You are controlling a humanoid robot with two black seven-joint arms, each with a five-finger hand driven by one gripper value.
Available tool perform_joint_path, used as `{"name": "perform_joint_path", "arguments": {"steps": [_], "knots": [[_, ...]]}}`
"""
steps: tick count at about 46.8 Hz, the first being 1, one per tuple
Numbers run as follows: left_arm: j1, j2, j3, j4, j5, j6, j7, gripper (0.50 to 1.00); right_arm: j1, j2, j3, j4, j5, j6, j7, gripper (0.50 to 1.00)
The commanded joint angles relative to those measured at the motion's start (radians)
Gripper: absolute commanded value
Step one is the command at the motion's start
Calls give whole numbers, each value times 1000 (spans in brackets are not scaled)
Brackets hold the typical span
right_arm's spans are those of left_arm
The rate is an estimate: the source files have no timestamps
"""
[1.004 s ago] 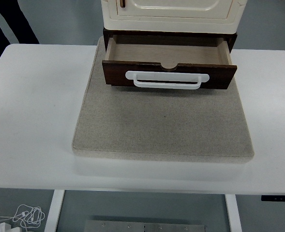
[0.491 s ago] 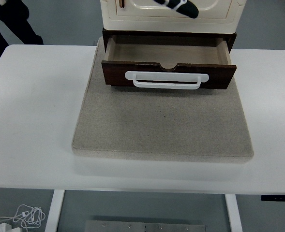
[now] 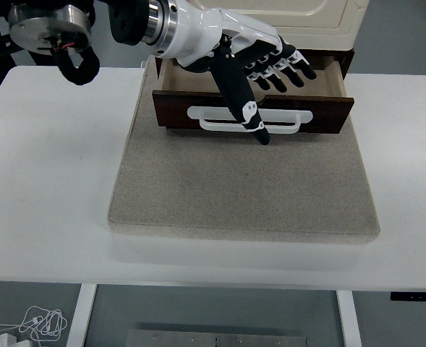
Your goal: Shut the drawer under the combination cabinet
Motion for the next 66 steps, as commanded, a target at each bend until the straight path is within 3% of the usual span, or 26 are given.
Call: {"name": "perform_joint_path", "arguments": {"steps": [1,19,37,66], "knots": [[0,-12,24,1,-7,1,27,1000,1,0,0,0,0,0,2,928],[-11,-49,84,32,-9,33,119,1000,1,0,0,0,0,0,0,928],[-26,-153,127,146,-9,41,123,1000,1,0,0,0,0,0,0,928],[-31,-173,148,153,-12,41,138,1000,1,0,0,0,0,0,2,928]]}}
